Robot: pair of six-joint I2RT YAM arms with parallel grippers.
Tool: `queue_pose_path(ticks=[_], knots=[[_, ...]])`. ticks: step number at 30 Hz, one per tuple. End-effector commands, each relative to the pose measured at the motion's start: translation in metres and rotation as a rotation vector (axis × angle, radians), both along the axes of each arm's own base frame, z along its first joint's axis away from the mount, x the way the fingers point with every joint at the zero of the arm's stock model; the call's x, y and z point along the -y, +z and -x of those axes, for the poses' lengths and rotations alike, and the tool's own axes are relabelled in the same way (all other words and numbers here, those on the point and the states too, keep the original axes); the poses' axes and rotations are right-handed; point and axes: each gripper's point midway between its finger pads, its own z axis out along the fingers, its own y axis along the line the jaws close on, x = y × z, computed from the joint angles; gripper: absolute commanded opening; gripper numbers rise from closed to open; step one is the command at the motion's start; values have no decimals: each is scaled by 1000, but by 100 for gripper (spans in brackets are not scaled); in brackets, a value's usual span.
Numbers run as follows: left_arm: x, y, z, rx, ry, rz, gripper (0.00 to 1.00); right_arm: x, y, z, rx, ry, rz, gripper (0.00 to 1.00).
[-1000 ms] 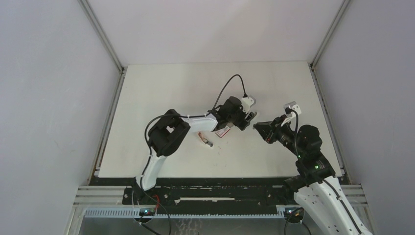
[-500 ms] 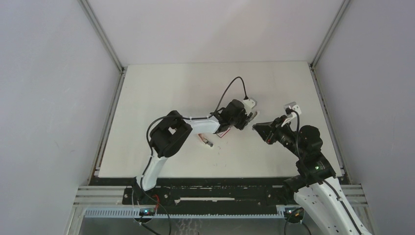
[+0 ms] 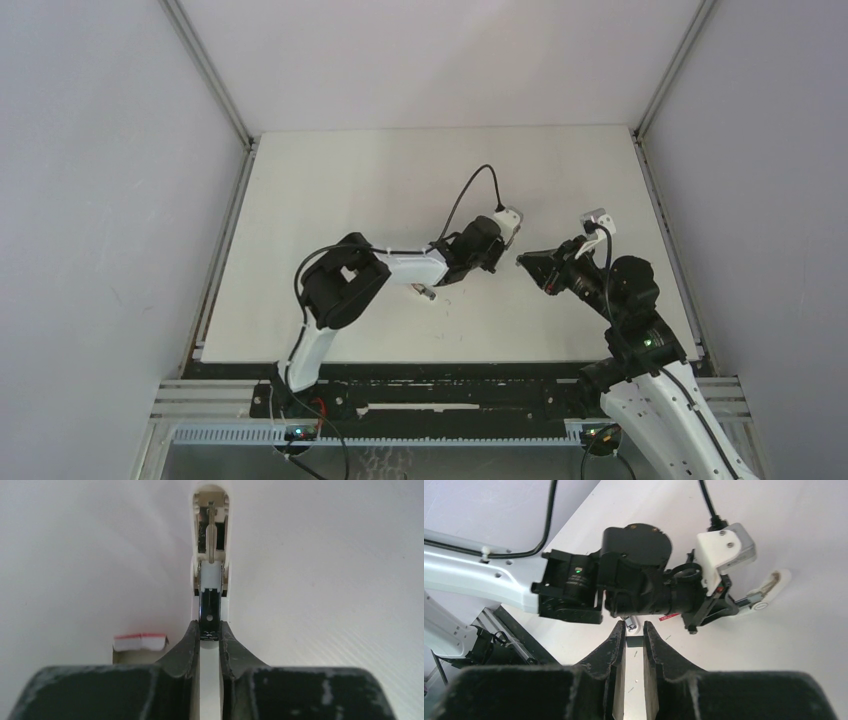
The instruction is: Load the staples into the stapler
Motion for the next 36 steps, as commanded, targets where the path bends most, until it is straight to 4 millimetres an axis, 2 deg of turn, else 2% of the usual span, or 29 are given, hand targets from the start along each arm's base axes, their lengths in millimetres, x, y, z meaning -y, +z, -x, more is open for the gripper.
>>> queue_pose_path(ticks=[1, 6, 12, 14, 18, 21, 25, 31, 36], knots=[[-15, 29, 17, 4, 114, 65, 12, 4, 18, -2, 37, -26, -13, 10], [-29, 18, 43, -41, 187, 45, 11, 4, 16, -1, 34, -26, -19, 9], [-55, 4, 78, -172, 344, 89, 7, 4, 11, 0, 27, -31, -21, 10], [-56, 1, 92, -205, 354, 85, 7, 4, 8, 0, 17, -35, -24, 9], [-44, -2, 112, -282, 315, 104, 27, 5, 3, 0, 5, -43, -28, 9], [-41, 0, 115, -292, 295, 106, 42, 7, 2, 0, -1, -53, -27, 9], [-43, 7, 117, -289, 289, 119, 54, 9, 2, 1, 3, -61, -26, 10], [-46, 2, 117, -298, 310, 110, 60, 7, 2, 0, 1, -56, -29, 9], [-38, -2, 117, -303, 289, 98, 62, 6, 1, -1, -5, -54, -26, 10]])
